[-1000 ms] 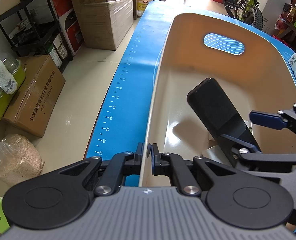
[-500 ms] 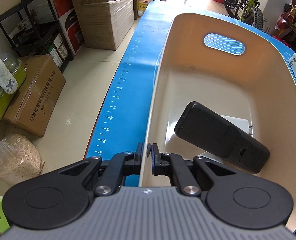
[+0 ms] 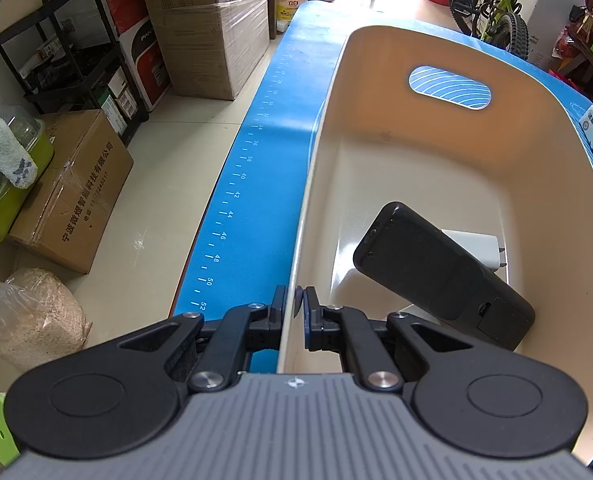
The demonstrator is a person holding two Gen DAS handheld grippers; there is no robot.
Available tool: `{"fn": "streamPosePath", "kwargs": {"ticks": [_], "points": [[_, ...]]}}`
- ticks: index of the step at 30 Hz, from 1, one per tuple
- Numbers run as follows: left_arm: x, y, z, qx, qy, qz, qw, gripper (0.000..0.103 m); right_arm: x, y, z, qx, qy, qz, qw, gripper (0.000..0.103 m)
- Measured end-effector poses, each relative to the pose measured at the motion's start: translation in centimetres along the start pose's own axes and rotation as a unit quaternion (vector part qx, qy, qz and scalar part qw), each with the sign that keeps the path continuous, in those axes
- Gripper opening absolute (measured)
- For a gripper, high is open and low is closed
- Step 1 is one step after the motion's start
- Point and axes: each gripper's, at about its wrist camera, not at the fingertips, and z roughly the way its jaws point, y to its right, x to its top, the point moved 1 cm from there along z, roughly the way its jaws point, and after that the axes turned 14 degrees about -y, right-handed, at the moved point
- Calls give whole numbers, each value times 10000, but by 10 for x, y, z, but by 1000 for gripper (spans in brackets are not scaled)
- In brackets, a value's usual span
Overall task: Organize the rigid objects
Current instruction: 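Move the right gripper to the red toy figure and grasp it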
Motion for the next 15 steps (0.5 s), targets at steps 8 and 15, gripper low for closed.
{"fn": "streamPosePath", "kwargs": {"ticks": [8, 15], "points": [[0, 1, 0, 37, 1, 3, 10000, 9, 0, 0, 25, -113, -231, 46, 9997, 69], [-1, 1, 0, 44, 2, 8, 10000, 10, 1, -2, 44, -146, -409, 109, 9990, 64]]}}
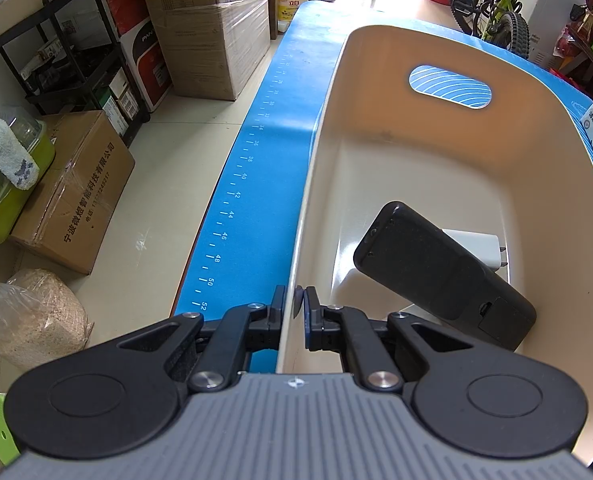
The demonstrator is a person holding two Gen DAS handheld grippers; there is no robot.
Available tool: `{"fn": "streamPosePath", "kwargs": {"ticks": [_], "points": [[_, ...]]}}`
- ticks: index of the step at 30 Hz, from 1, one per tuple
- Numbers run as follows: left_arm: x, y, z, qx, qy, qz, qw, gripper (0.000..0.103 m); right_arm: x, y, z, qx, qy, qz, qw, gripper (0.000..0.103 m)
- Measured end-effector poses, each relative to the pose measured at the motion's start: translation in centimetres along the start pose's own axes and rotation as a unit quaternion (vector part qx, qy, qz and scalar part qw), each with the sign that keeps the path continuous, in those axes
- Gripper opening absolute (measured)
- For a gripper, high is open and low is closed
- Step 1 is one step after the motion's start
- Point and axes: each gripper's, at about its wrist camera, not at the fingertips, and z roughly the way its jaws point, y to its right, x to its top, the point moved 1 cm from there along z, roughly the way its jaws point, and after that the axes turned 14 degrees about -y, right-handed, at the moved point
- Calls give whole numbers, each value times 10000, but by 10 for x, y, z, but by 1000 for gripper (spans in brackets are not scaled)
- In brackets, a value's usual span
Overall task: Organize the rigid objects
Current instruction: 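Move the right gripper to the red toy figure and grasp it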
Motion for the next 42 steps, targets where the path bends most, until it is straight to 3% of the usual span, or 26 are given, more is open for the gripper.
{"fn": "streamPosePath", "kwargs": {"ticks": [6, 8, 10, 17, 32, 42], "points": [[0, 0, 0, 0, 1, -1, 10000, 10, -1, -1, 4, 90, 1, 1, 10000, 56], [0, 0, 0, -5, -1, -4, 10000, 10, -1, -3, 3, 205, -6, -33, 9998, 38], [0, 0, 0, -4, -1, -3, 10000, 10, -2, -6, 3, 180, -3, -97, 9998, 34], [0, 0, 0, -4, 0, 0, 10000, 10, -5, -6, -7, 135, 119, -92, 9998, 32], [1, 0, 0, -4, -3, -3, 10000, 10, -2, -2, -64, 107, 928, 341, 9950, 32], [1, 0, 0, -7, -3, -6, 10000, 10, 2, -26, -115, 535, 1694, 414, 9832, 32]]}}
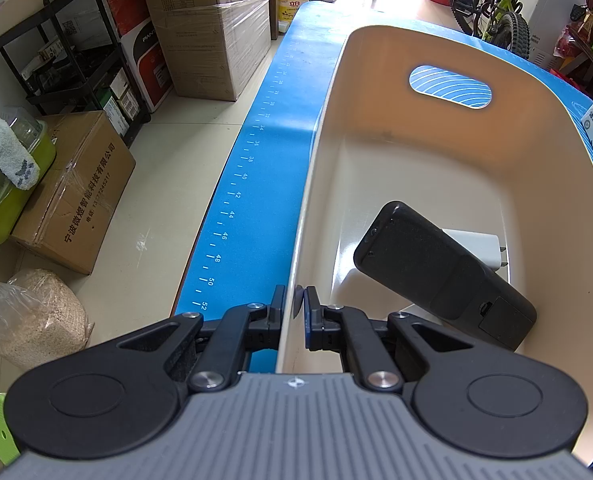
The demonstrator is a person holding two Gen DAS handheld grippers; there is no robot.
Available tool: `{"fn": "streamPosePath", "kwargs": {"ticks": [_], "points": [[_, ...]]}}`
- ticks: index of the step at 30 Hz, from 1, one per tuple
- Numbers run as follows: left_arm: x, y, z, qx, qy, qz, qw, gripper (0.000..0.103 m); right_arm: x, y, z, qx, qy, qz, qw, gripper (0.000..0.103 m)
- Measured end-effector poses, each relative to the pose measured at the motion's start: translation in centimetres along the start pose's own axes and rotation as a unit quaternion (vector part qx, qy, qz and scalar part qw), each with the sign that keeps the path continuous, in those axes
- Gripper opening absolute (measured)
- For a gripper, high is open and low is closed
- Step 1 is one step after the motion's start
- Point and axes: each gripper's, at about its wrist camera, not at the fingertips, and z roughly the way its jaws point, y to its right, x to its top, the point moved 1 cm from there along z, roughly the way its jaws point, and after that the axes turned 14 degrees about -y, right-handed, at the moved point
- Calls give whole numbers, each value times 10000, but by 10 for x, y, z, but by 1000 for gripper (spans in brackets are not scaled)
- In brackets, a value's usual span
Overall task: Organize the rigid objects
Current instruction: 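Move the right gripper to the red toy figure and grasp it, then carry the red figure into the basket and open the right gripper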
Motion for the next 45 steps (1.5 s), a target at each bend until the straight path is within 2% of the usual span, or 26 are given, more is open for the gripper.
{"fn": "streamPosePath", "kwargs": {"ticks": [5, 11, 17, 27, 35, 36, 38, 41, 45], "points": [[0, 0, 0, 0, 0, -1, 10000, 10, 5, -33, -16, 415, 240, -195, 9987, 32], [0, 0, 0, 2, 2, 1, 10000, 10, 1, -86, -14, 845, 131, -744, 9936, 32], [0, 0, 0, 6, 1, 1, 10000, 10, -13, -133, -3, 1035, -219, -1379, 9848, 32], [0, 0, 0, 9, 2, 4, 10000, 9, -39, -172, 31, 1023, -1065, -2012, 9684, 31], [2, 0, -1, 16, -1, 2, 10000, 10, -36, -159, 44, 1176, -1559, -1747, 9651, 33], [2, 0, -1, 20, -1, 5, 10000, 10, -36, -158, 42, 1213, -1536, -1725, 9654, 37], [2, 0, -2, 23, 1, 8, 10000, 10, -34, -154, 36, 1293, -1448, -1730, 9656, 54], [3, -1, -2, 24, 0, 8, 10000, 10, -31, -153, 25, 1381, -1300, -1773, 9657, 69], [2, -1, -2, 25, 0, 9, 10000, 10, -26, -145, 12, 1431, -1160, -1735, 9675, 73]]}}
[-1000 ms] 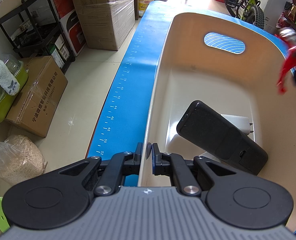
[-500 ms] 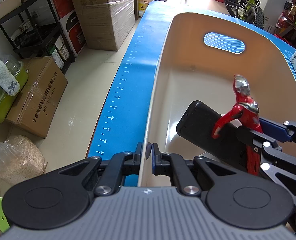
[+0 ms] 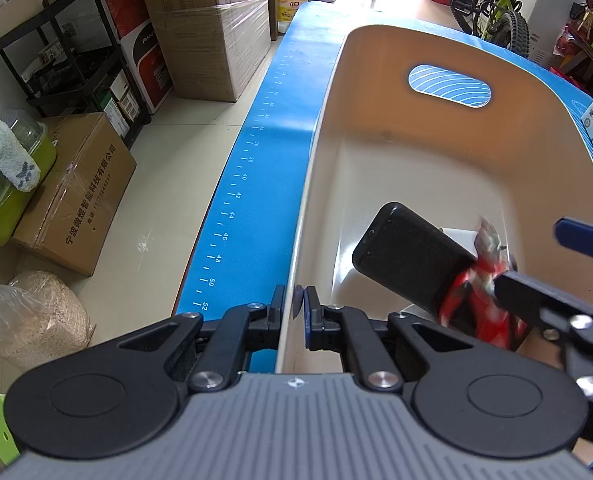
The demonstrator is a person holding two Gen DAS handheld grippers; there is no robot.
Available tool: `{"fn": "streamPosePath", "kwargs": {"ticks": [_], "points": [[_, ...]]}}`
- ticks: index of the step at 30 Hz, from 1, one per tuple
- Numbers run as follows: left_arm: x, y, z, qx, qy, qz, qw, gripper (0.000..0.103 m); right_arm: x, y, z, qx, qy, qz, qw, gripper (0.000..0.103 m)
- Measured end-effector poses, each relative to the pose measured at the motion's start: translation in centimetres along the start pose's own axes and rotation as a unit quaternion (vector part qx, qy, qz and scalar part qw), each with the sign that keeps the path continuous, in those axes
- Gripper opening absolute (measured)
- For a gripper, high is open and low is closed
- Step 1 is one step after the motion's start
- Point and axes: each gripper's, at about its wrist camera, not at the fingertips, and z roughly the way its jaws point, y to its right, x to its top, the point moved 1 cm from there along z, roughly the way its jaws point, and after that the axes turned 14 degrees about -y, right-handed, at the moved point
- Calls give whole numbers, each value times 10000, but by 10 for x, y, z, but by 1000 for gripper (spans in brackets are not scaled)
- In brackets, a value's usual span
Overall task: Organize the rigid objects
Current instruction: 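Carry the red figure into the basket and open the right gripper, then move the right gripper to the green ointment tin and grasp it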
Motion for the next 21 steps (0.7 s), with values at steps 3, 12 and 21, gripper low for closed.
{"fn": "streamPosePath", "kwargs": {"ticks": [3, 12, 21], "points": [[0, 0, 0, 0, 2, 0, 10000, 10, -2, 10, -13, -21, 125, 109, 9999, 76], [0, -1, 0, -10, 3, -5, 10000, 10, -10, 52, -45, -369, 534, 554, 9964, 77], [0, -1, 0, -8, 4, -4, 10000, 10, -35, 108, -56, -1010, 555, 1108, 9871, 77]]}}
